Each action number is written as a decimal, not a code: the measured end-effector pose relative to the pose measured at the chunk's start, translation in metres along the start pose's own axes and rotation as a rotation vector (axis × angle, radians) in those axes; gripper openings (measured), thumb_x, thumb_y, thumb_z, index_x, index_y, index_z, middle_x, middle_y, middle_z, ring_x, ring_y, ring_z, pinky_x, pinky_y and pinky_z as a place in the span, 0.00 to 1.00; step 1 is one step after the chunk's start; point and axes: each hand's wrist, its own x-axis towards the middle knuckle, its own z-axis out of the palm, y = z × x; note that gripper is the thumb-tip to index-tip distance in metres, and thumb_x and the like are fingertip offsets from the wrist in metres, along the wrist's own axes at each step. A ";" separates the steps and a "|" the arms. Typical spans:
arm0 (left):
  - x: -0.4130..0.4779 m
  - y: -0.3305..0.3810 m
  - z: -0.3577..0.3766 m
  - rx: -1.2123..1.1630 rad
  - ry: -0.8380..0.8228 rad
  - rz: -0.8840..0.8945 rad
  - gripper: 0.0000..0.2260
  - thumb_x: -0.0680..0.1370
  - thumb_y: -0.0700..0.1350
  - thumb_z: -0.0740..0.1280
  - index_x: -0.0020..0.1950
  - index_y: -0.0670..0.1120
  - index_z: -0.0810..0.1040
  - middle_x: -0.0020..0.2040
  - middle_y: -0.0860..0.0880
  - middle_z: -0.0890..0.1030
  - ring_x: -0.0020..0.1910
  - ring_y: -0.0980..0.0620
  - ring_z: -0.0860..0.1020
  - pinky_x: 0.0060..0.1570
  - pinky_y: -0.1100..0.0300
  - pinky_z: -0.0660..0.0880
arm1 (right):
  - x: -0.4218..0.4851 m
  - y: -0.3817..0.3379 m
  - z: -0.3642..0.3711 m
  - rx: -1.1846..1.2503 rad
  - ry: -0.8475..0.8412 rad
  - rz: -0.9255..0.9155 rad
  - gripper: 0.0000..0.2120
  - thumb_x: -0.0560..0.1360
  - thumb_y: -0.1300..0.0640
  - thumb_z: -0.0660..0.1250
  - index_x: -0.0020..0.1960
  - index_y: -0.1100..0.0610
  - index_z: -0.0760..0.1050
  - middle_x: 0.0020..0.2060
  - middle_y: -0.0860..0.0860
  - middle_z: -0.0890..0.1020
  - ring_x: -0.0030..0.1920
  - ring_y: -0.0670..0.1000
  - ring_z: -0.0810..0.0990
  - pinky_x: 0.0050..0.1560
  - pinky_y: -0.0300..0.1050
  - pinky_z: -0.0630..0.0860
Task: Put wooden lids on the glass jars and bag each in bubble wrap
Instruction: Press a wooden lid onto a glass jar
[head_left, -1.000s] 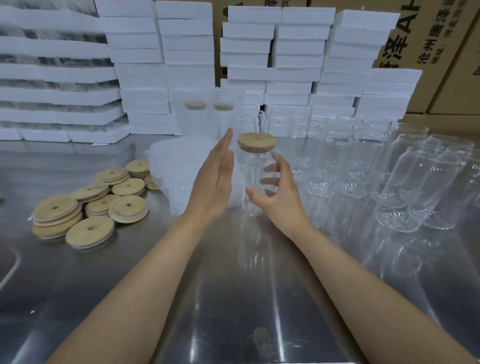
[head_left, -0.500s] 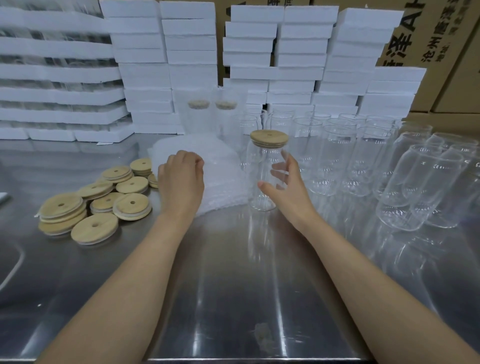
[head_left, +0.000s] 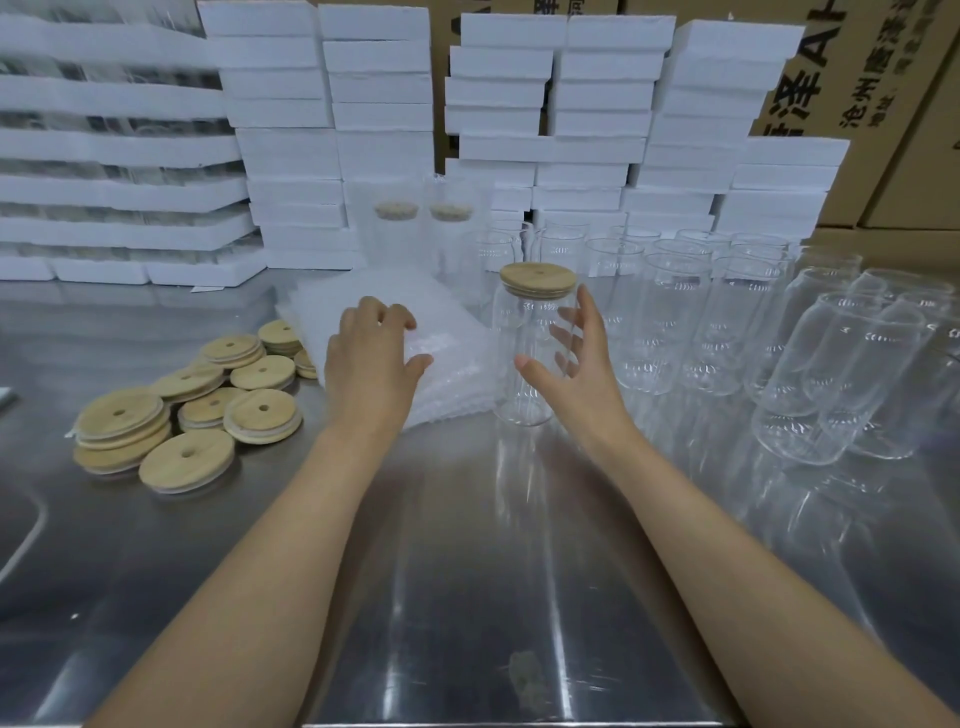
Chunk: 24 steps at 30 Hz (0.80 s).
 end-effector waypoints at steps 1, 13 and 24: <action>0.000 -0.002 0.000 0.025 -0.017 -0.033 0.15 0.77 0.48 0.69 0.61 0.43 0.76 0.57 0.43 0.73 0.57 0.43 0.71 0.50 0.51 0.69 | 0.001 -0.001 0.000 0.003 0.012 -0.008 0.45 0.74 0.58 0.73 0.79 0.47 0.46 0.73 0.49 0.62 0.71 0.47 0.66 0.74 0.48 0.63; 0.003 0.015 -0.028 -0.214 0.282 0.090 0.13 0.83 0.44 0.56 0.51 0.39 0.77 0.45 0.41 0.80 0.45 0.40 0.76 0.42 0.48 0.71 | 0.007 -0.012 -0.010 -0.161 0.076 -0.173 0.47 0.73 0.52 0.74 0.75 0.33 0.44 0.64 0.43 0.66 0.61 0.43 0.73 0.61 0.47 0.73; -0.006 0.018 -0.005 -0.172 -0.030 -0.015 0.12 0.72 0.52 0.73 0.38 0.48 0.74 0.37 0.54 0.76 0.40 0.50 0.76 0.33 0.58 0.67 | 0.009 -0.008 -0.018 -0.049 0.384 -0.192 0.36 0.70 0.51 0.75 0.71 0.40 0.59 0.64 0.46 0.69 0.55 0.45 0.77 0.47 0.38 0.78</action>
